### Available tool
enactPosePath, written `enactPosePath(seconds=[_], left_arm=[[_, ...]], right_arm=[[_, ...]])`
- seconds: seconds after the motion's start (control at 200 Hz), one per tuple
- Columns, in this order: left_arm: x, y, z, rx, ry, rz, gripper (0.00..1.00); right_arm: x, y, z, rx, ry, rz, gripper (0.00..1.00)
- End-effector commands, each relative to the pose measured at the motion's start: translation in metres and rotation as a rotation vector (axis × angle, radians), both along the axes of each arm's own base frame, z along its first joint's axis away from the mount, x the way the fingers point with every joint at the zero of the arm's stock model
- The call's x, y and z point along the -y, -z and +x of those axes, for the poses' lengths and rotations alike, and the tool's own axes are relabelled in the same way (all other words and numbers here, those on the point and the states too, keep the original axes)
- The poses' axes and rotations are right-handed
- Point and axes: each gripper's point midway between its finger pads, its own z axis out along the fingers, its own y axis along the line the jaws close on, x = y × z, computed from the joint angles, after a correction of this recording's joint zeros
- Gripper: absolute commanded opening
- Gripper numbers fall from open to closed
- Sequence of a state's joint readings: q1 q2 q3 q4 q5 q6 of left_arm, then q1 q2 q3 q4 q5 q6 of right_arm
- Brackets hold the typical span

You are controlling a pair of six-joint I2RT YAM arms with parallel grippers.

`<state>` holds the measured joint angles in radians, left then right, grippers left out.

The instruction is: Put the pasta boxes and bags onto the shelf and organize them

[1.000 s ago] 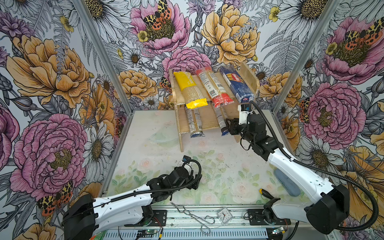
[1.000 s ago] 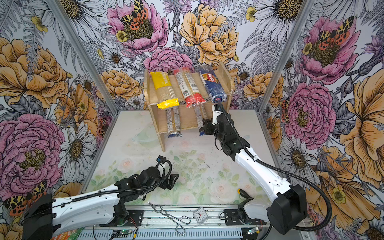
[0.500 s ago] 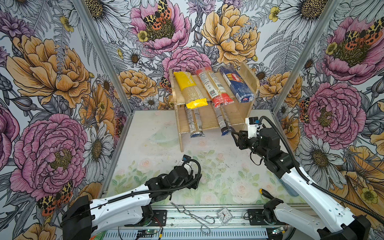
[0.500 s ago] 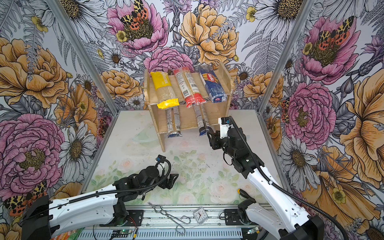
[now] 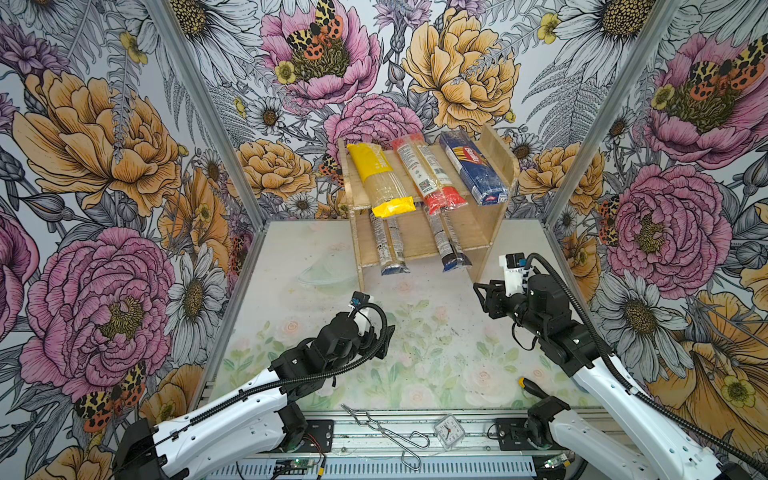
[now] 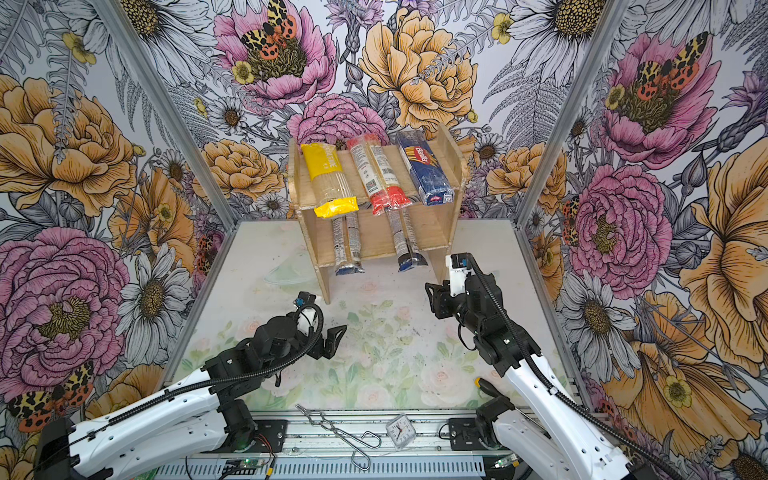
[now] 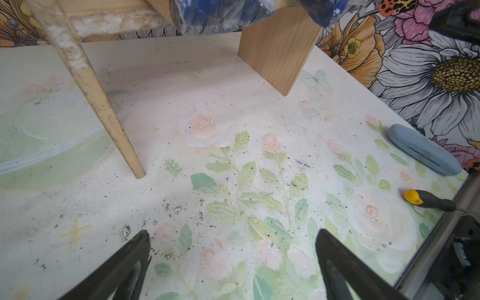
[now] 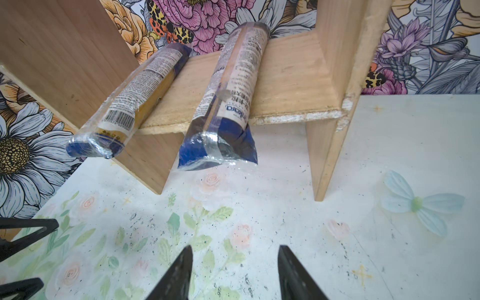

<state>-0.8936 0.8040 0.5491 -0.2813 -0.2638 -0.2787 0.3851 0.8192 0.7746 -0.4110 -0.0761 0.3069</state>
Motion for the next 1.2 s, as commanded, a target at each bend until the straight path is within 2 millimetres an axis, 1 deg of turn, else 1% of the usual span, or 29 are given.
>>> enactPosePath(seconds=[0.0,0.205,0.38,0.676,0.841,0.876,1.001,1.101,1.196], left_arm=[[-0.002,-0.024,0.007,0.066,0.006,0.004,0.99],[-0.005,-0.041,0.018,0.115,0.002,0.019,0.99],[-0.009,-0.048,0.025,0.147,-0.009,0.039,0.99],[-0.034,-0.066,0.042,0.227,-0.07,0.04,0.99],[-0.058,-0.064,0.057,0.289,-0.157,0.025,0.99],[-0.06,-0.063,0.059,0.294,-0.152,0.007,0.99],[-0.077,-0.057,0.071,0.299,-0.201,-0.018,0.99],[-0.089,-0.052,0.079,0.293,-0.227,-0.001,0.99],[-0.095,-0.047,0.085,0.294,-0.231,0.011,0.99]], right_arm=[[0.005,0.004,-0.002,0.001,0.004,-0.021,0.54],[0.009,0.01,-0.001,-0.014,0.017,-0.024,0.54],[0.013,0.014,-0.001,-0.017,0.026,-0.034,0.54],[0.025,0.027,0.004,-0.04,0.058,-0.059,0.54],[0.036,0.034,0.012,-0.053,0.093,-0.075,0.54],[0.038,0.034,0.014,-0.049,0.103,-0.074,0.54],[0.047,0.032,0.02,-0.029,0.136,-0.077,0.54],[0.055,0.031,0.024,-0.007,0.168,-0.083,0.54],[0.062,0.031,0.029,0.012,0.19,-0.086,0.54]])
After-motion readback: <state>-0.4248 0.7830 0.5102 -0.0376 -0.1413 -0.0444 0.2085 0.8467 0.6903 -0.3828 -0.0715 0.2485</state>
